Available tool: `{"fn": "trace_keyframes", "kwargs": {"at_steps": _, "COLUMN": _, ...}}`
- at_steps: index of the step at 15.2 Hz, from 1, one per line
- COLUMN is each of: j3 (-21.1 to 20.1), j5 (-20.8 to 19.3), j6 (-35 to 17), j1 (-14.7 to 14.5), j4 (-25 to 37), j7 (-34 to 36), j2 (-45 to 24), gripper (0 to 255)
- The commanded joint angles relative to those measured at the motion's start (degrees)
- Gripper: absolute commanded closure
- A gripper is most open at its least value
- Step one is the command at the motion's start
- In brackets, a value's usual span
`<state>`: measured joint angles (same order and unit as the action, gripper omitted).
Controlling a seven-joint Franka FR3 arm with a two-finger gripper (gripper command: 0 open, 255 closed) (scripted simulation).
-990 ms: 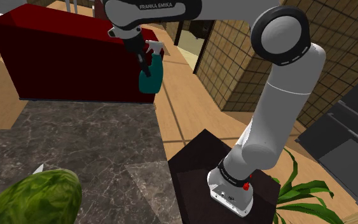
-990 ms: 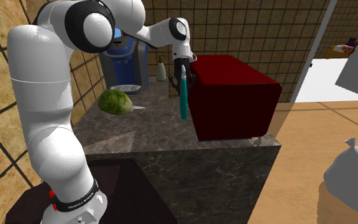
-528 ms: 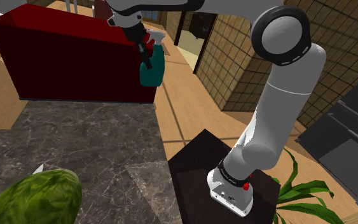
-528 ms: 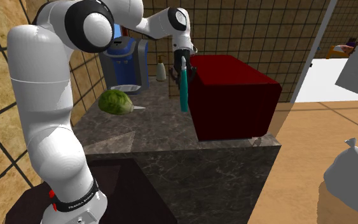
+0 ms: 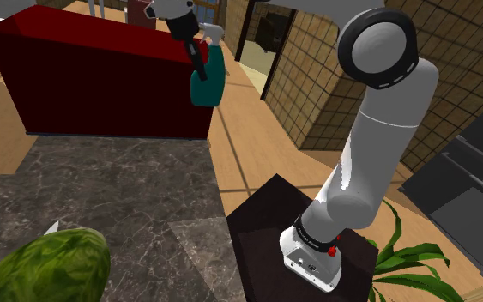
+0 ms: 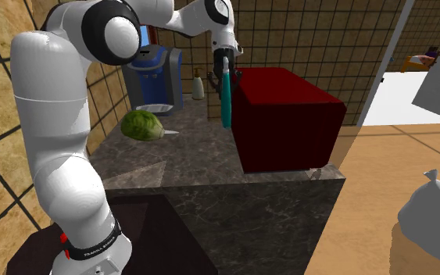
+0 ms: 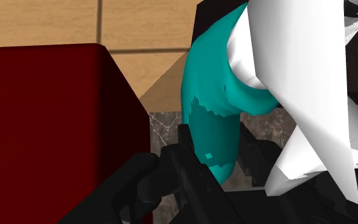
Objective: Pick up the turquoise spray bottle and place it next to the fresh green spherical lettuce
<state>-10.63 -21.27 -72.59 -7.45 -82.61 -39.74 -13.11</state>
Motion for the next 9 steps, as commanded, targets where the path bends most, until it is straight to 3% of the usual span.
{"fn": "trace_keyframes", "kwargs": {"at_steps": 1, "j3": 0.0, "j5": -0.2, "j6": 1.5, "j1": -0.1, "j4": 1.8, "j7": -0.5, "j2": -0.2, "gripper": 255}}
{"fn": "trace_keyframes", "kwargs": {"at_steps": 9, "j3": 0.0, "j5": -1.3, "j6": 8.2, "j1": -0.9, "j4": 10.6, "j7": -2.5, "j2": -2.1, "gripper": 255}}
